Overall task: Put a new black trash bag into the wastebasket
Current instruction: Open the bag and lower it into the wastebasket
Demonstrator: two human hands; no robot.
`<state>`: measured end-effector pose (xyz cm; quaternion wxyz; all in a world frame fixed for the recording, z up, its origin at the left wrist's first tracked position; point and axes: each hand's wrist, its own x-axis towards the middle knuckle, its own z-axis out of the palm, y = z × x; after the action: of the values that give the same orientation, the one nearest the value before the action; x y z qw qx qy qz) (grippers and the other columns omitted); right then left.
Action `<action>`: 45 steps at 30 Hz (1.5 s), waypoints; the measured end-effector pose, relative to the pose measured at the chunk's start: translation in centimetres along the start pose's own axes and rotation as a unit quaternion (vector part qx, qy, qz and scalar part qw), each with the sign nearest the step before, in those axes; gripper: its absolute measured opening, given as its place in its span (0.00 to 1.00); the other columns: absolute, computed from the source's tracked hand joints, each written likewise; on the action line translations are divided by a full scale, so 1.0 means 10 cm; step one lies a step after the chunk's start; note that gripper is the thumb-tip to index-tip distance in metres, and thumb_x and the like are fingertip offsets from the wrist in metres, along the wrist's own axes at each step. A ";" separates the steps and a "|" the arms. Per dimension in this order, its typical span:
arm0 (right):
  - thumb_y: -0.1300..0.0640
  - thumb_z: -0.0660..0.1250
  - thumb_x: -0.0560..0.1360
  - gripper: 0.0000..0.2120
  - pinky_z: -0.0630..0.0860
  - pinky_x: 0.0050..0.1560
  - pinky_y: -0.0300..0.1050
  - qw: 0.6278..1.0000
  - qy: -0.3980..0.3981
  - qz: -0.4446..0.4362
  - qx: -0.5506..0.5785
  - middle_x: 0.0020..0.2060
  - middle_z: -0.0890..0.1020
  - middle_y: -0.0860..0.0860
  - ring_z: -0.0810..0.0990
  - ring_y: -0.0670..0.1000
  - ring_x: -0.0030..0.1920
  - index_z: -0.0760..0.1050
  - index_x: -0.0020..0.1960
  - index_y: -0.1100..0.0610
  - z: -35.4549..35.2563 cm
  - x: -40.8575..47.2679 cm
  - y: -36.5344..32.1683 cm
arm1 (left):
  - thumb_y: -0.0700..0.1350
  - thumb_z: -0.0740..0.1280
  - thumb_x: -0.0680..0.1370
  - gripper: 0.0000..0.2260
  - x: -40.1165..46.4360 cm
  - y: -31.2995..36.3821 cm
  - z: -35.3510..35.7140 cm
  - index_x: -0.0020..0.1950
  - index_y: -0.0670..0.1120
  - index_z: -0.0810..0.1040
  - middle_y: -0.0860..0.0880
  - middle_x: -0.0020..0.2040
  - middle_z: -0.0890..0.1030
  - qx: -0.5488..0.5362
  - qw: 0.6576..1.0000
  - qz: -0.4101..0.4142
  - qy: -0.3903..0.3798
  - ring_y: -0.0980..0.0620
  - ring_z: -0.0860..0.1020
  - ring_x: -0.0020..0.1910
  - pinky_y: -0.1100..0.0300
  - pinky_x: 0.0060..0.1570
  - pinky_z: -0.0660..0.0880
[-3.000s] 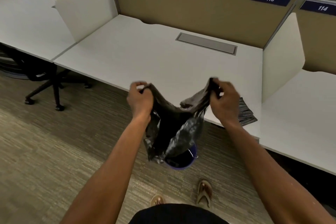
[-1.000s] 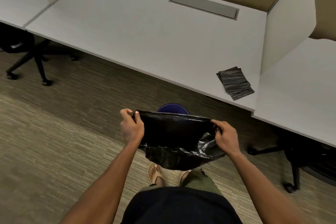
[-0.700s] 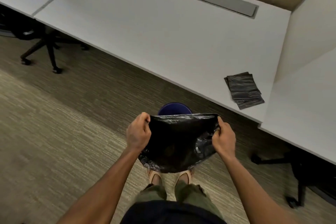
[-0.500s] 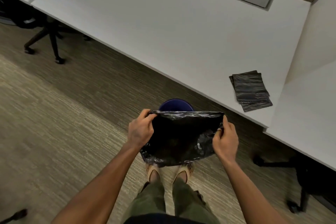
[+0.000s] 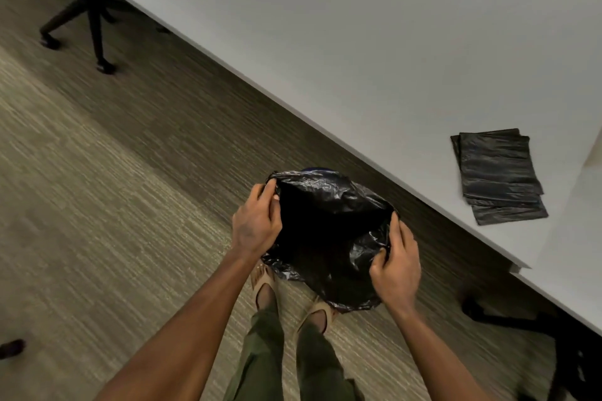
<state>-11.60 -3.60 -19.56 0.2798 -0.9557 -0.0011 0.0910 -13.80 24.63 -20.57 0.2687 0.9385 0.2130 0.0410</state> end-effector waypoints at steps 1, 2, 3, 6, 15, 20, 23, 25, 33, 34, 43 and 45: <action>0.66 0.69 0.73 0.43 0.66 0.66 0.45 1.000 0.005 0.001 0.003 0.74 0.69 0.53 0.67 0.51 0.70 0.54 0.83 0.50 0.06 0.06 0.01 | 0.50 0.57 0.85 0.21 0.04 -0.04 0.06 0.76 0.46 0.72 0.48 0.60 0.78 -0.004 1.000 -0.003 -0.003 0.43 0.82 0.45 0.50 0.40 0.77; 0.66 0.69 0.74 0.43 0.66 0.68 0.46 1.000 0.008 0.001 0.005 0.75 0.69 0.53 0.67 0.52 0.71 0.54 0.83 0.49 0.12 0.11 0.03 | 0.50 0.57 0.85 0.21 0.08 -0.08 0.11 0.76 0.46 0.71 0.48 0.61 0.78 -0.008 1.000 -0.007 -0.006 0.43 0.82 0.45 0.49 0.41 0.79; 0.66 0.68 0.74 0.44 0.66 0.70 0.48 1.000 0.011 0.001 0.007 0.75 0.68 0.53 0.67 0.52 0.73 0.53 0.83 0.48 0.19 0.16 0.03 | 0.51 0.57 0.85 0.21 0.12 -0.13 0.17 0.77 0.47 0.71 0.48 0.61 0.78 -0.012 1.000 -0.012 -0.005 0.44 0.82 0.46 0.49 0.41 0.79; 0.65 0.68 0.75 0.42 0.71 0.69 0.49 1.000 0.012 0.009 0.024 0.74 0.69 0.52 0.70 0.50 0.71 0.54 0.83 0.49 0.40 0.32 0.07 | 0.51 0.57 0.85 0.22 0.25 -0.28 0.36 0.78 0.47 0.70 0.48 0.61 0.78 -0.030 0.999 -0.030 -0.006 0.45 0.82 0.49 0.49 0.44 0.80; 0.65 0.68 0.75 0.35 0.83 0.43 0.48 0.994 -0.058 0.086 0.022 0.61 0.77 0.51 0.80 0.49 0.45 0.62 0.79 0.48 1.01 0.98 0.31 | 0.49 0.59 0.84 0.23 0.71 -0.57 0.98 0.80 0.50 0.68 0.48 0.59 0.81 -0.025 0.998 -0.017 -0.062 0.44 0.82 0.54 0.45 0.49 0.81; 0.70 0.68 0.75 0.46 0.75 0.46 0.34 0.998 -0.037 0.035 -0.025 0.77 0.66 0.55 0.76 0.58 0.66 0.50 0.84 0.45 1.35 1.33 0.45 | 0.49 0.60 0.78 0.22 1.03 -0.70 1.30 0.73 0.48 0.71 0.43 0.50 0.81 0.005 0.994 -0.052 -0.100 0.37 0.82 0.50 0.45 0.47 0.79; 0.71 0.67 0.76 0.42 0.67 0.59 0.40 0.999 -0.032 0.009 -0.019 0.76 0.68 0.59 0.74 0.63 0.70 0.54 0.84 0.52 1.56 1.44 0.59 | 0.50 0.62 0.73 0.32 1.22 -0.83 1.46 0.79 0.57 0.62 0.41 0.53 0.83 0.033 0.987 -0.046 -0.153 0.33 0.83 0.49 0.43 0.46 0.80; 0.72 0.68 0.75 0.40 0.68 0.58 0.42 0.999 -0.025 -0.031 -0.013 0.74 0.70 0.63 0.74 0.65 0.69 0.57 0.83 0.57 1.69 1.48 0.68 | 0.54 0.64 0.73 0.34 1.29 -0.93 1.57 0.80 0.60 0.60 0.42 0.58 0.83 0.029 0.985 -0.030 -0.168 0.33 0.83 0.51 0.44 0.47 0.81; 0.70 0.68 0.74 0.39 0.71 0.67 0.52 0.996 -0.057 -0.062 0.007 0.75 0.70 0.64 0.73 0.66 0.71 0.57 0.82 0.60 2.08 1.64 0.97 | 0.50 0.67 0.78 0.34 1.40 -1.20 2.01 0.83 0.55 0.60 0.43 0.62 0.82 0.067 0.978 -0.032 -0.194 0.36 0.82 0.59 0.44 0.50 0.80; 0.70 0.68 0.74 0.39 0.73 0.66 0.53 0.996 -0.057 -0.063 0.003 0.74 0.70 0.64 0.74 0.65 0.70 0.58 0.82 0.60 2.12 1.66 1.00 | 0.51 0.66 0.78 0.34 1.40 -1.21 2.04 0.83 0.55 0.60 0.43 0.63 0.81 0.072 0.976 -0.036 -0.203 0.36 0.82 0.59 0.43 0.51 0.80; 0.63 0.67 0.77 0.36 0.73 0.68 0.55 0.989 -0.113 -0.061 -0.076 0.79 0.66 0.60 0.70 0.64 0.75 0.58 0.82 0.59 2.38 1.84 1.24 | 0.49 0.66 0.77 0.36 1.50 -1.27 2.45 0.84 0.52 0.58 0.41 0.65 0.80 0.127 0.958 0.011 -0.257 0.34 0.81 0.61 0.40 0.56 0.80; 0.64 0.67 0.76 0.37 0.72 0.70 0.56 0.987 -0.122 -0.071 -0.072 0.79 0.66 0.59 0.69 0.62 0.76 0.58 0.82 0.59 2.43 1.91 1.25 | 0.49 0.68 0.77 0.36 1.58 -1.30 2.54 0.83 0.50 0.59 0.39 0.64 0.80 0.132 0.955 0.018 -0.266 0.33 0.81 0.60 0.39 0.56 0.80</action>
<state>2.36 -0.12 -49.60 0.2135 -0.9526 -0.1102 0.1867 0.50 28.89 -49.56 0.1884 0.9463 0.1203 -0.2335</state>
